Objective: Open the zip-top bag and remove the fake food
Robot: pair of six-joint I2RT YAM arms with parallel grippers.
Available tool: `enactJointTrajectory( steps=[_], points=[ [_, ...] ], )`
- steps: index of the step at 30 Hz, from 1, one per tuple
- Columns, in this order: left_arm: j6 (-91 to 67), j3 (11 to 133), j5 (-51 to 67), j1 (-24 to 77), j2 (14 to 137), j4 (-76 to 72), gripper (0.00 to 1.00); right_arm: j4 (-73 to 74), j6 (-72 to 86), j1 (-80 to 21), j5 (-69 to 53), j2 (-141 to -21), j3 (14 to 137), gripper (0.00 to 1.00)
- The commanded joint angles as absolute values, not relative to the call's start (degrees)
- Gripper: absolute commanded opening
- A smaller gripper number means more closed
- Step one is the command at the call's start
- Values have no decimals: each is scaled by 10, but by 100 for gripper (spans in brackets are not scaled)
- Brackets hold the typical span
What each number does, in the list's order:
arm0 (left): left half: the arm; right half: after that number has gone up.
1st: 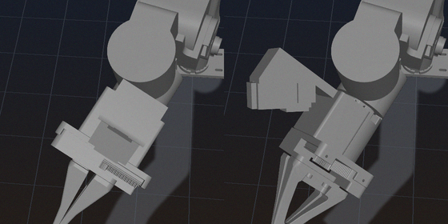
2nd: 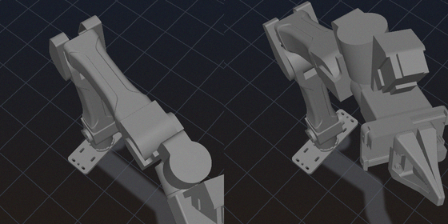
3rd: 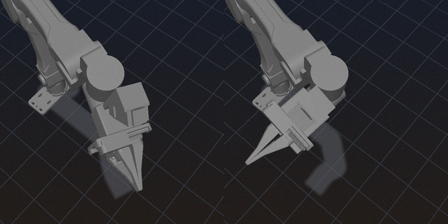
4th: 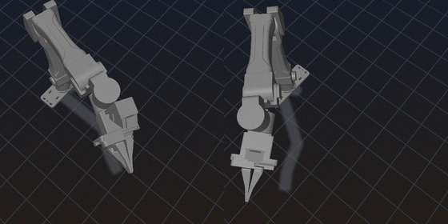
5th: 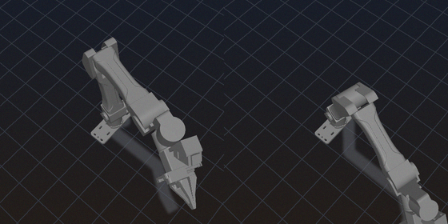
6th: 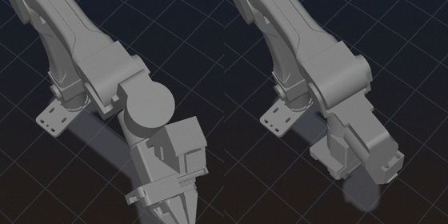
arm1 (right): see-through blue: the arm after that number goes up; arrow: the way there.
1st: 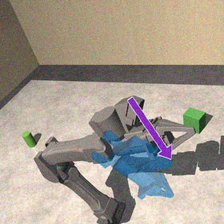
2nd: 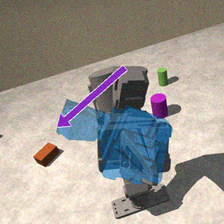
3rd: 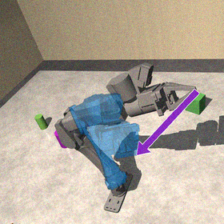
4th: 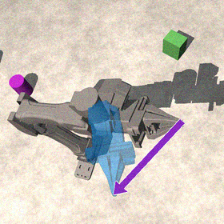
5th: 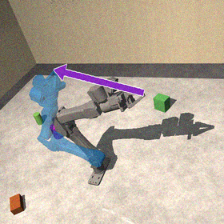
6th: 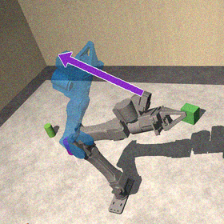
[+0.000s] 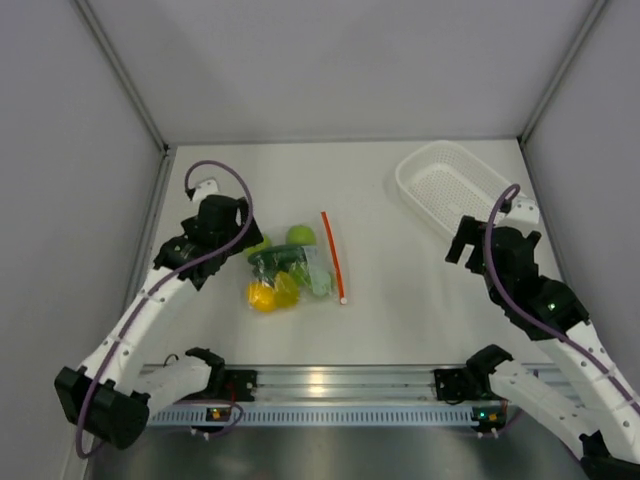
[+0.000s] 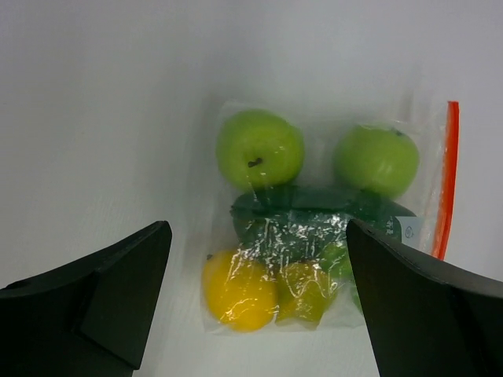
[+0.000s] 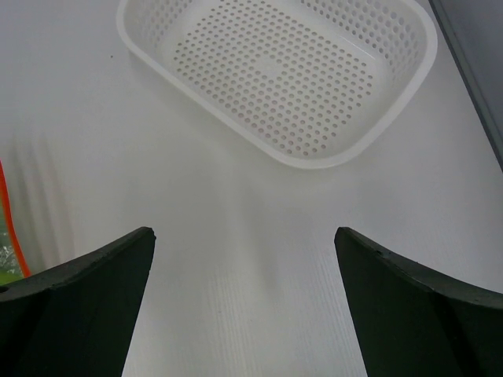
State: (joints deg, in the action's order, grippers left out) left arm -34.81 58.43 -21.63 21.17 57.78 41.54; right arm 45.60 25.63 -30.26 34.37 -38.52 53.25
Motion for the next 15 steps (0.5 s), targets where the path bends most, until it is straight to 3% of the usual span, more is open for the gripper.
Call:
enactJointTrajectory(
  steps=[1, 10, 15],
  points=[
    [-376, 641, -311, 287, 655, 404, 99, 450, 267, -308, 344, -371, 534, 99],
    [-376, 780, -434, 488, 900, 435, 99, 460, 266, -308, 324, -349, 532, 100],
    [-373, 869, -454, 540, 1024, 451, 99, 463, 262, -308, 287, -329, 529, 99]
  ],
)
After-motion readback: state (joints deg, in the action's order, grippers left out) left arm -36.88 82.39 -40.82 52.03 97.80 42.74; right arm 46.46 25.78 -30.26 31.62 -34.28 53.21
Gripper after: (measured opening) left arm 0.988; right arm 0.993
